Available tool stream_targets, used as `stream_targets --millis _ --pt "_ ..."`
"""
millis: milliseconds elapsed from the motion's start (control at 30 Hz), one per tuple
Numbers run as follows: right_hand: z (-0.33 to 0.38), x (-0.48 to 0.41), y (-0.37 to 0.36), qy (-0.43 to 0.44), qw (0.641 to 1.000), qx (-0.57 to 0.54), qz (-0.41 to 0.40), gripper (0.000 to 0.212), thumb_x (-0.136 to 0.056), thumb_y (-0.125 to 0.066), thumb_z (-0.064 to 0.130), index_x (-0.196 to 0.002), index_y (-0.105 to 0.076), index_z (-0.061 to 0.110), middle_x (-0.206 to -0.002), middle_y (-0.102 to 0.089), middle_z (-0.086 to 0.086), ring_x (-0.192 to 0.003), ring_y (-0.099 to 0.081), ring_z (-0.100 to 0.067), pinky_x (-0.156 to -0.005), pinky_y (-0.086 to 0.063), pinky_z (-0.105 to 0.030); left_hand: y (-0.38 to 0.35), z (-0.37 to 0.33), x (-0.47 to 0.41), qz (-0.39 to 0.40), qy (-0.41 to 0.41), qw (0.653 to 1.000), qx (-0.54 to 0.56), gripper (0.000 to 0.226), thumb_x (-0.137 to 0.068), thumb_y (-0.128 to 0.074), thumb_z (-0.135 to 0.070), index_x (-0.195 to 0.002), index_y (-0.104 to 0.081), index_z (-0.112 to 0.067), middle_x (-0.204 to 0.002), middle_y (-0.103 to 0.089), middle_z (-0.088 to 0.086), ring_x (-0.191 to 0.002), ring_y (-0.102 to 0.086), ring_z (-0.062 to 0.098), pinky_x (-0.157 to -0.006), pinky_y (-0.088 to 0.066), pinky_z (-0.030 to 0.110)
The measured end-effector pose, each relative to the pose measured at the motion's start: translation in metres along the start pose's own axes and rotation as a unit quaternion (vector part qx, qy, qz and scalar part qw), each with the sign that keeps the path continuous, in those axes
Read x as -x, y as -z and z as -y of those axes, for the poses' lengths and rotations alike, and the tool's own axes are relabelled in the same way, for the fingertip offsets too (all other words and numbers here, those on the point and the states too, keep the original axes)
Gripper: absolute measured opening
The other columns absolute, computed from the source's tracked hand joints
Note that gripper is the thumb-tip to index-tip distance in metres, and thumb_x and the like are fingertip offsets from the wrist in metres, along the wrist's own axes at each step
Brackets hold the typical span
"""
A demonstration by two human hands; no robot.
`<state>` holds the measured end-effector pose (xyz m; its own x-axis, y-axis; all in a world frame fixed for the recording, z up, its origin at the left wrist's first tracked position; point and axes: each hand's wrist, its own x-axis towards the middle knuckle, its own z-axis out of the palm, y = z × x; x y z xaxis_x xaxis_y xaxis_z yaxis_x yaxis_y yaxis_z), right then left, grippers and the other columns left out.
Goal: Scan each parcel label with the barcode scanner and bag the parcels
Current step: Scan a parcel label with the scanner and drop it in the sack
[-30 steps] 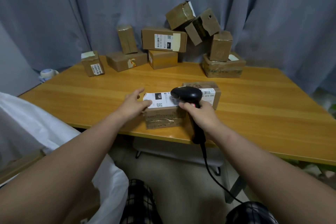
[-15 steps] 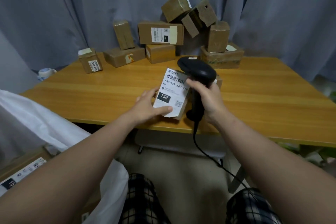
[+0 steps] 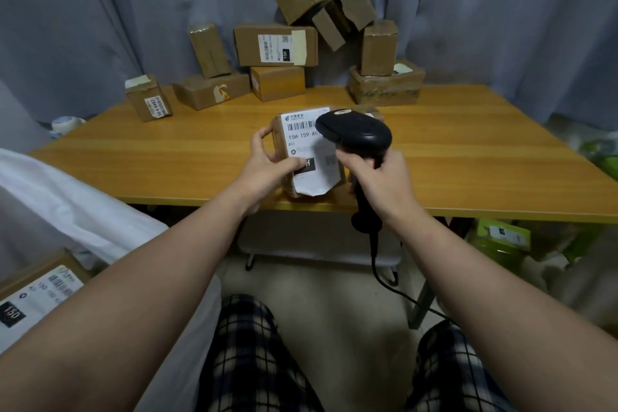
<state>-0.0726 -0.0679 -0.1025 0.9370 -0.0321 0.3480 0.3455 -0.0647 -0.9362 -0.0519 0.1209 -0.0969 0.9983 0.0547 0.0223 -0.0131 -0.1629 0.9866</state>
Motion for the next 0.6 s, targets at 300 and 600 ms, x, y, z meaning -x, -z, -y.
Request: stream_targets --millis 300,600 --pt "-0.003 0.027 0.004 0.031 0.995 0.085 -0.036 0.049 -0.072 -0.067 0.036 -0.056 -0.043 -0.004 -0.049 -0.044 -0.011 -0.053 -0.050 -0.028 -0.058 -0.049 -0.045 -0.014 0.003 0.011 -0.045 -0.011 0.999 0.016 0.086 -0.084 -0.073 -0.016 -0.147 -0.016 -0.030 -0.123 -0.059 0.009 -0.116 -0.058 0.024 -0.098 -0.050 0.045" --pt "-0.001 0.031 0.007 0.042 0.995 0.082 -0.043 0.062 -0.066 -0.064 0.047 -0.068 -0.051 -0.014 -0.059 -0.051 -0.028 -0.060 -0.052 -0.045 -0.059 -0.052 -0.050 -0.014 0.005 0.010 -0.039 0.002 0.999 0.020 0.089 -0.083 -0.074 -0.019 -0.147 -0.013 -0.032 -0.129 -0.059 0.011 -0.116 -0.059 0.025 -0.099 -0.049 0.047"
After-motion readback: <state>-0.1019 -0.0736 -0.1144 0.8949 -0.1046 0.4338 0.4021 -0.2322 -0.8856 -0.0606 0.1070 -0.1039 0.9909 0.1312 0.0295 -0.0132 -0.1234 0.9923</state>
